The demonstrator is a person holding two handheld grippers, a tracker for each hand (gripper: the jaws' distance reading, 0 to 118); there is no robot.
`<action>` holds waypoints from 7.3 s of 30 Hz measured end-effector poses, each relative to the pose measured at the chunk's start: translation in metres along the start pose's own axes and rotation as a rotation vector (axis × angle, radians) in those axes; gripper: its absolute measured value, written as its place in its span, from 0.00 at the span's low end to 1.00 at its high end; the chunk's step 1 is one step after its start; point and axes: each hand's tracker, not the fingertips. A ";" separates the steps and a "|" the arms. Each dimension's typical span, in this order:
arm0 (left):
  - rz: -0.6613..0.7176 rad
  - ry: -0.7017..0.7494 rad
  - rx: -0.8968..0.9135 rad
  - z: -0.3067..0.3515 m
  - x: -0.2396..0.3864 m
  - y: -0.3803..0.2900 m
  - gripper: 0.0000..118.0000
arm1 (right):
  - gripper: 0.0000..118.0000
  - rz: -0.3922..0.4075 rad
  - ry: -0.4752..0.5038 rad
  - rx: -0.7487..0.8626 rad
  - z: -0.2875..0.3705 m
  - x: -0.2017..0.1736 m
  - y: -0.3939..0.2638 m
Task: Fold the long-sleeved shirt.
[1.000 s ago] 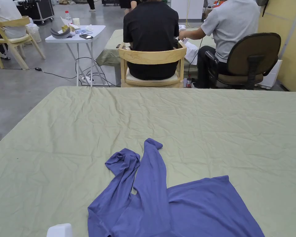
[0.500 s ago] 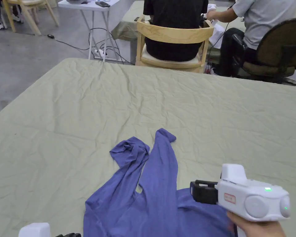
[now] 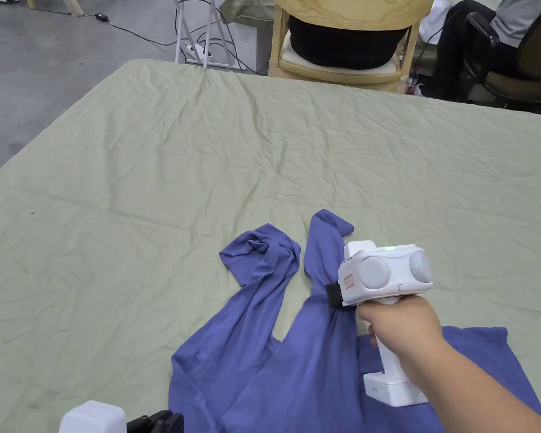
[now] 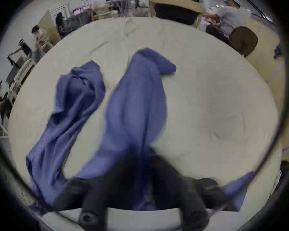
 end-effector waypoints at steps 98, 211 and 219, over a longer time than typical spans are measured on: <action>0.044 -0.081 0.404 0.138 0.079 0.111 0.01 | 0.07 -0.140 -0.422 0.765 0.450 0.094 -0.270; -0.174 -0.017 -0.125 -0.002 0.060 -0.018 0.93 | 1.00 -0.555 -0.336 0.328 0.264 0.143 -0.432; -0.179 -0.022 -0.107 -0.026 0.070 0.013 0.00 | 0.03 -0.464 -0.313 0.253 0.262 0.158 -0.396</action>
